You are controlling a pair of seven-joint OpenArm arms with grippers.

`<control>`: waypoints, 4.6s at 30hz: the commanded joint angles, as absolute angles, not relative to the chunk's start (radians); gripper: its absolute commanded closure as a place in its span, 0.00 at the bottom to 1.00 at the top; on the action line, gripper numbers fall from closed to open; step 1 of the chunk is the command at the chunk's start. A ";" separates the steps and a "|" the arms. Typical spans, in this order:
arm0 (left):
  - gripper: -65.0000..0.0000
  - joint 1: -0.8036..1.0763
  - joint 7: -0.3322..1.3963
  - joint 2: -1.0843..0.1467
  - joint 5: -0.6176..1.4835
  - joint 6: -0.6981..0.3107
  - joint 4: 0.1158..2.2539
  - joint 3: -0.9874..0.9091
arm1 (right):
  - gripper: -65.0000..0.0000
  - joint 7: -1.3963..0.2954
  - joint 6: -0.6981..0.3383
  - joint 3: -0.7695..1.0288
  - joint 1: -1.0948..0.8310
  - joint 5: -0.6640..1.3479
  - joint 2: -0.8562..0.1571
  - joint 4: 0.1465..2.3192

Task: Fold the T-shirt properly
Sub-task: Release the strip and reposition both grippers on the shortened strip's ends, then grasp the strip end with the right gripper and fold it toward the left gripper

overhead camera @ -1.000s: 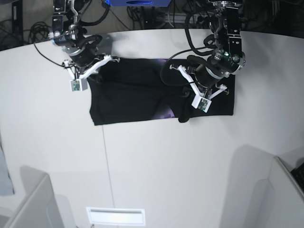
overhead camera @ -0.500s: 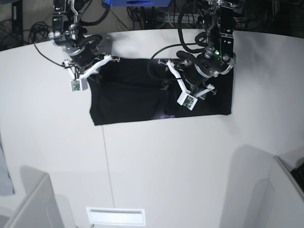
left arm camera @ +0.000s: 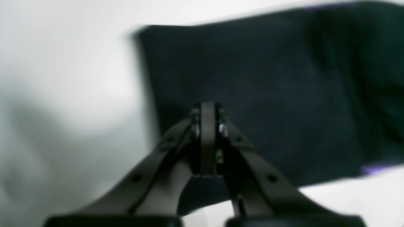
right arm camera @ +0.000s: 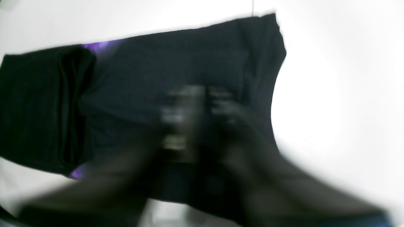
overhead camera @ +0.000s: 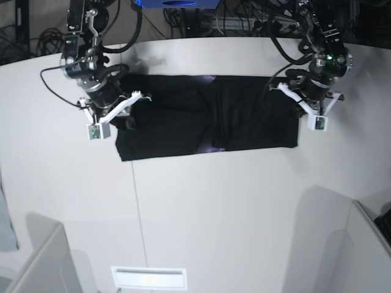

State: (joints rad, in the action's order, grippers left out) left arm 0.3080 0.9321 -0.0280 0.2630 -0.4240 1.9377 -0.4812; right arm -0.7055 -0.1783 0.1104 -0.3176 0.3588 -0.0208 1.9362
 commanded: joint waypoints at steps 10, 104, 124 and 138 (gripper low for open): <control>1.00 0.305 0.911 -0.162 0.269 -0.427 1.834 -0.748 | 0.14 -0.952 -0.268 0.329 -0.077 0.415 -0.024 1.738; 1.00 0.236 0.797 -0.234 0.262 -0.318 1.632 -0.302 | 1.00 -0.964 0.243 -0.492 0.002 0.387 0.048 1.957; 1.00 0.254 0.796 -0.231 0.262 -0.318 1.633 -0.300 | 1.00 -0.797 0.291 -0.602 0.027 0.387 0.110 1.751; 1.00 0.255 0.796 -0.228 0.262 -0.318 1.632 -0.300 | 1.00 -0.714 0.291 -0.670 0.074 0.394 0.127 1.646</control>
State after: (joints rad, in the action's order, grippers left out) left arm 0.2523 0.7769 -0.2230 0.2653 -0.3172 1.6268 -0.2996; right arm -0.7300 0.2974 -0.6666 0.0578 0.3878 0.1131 1.6329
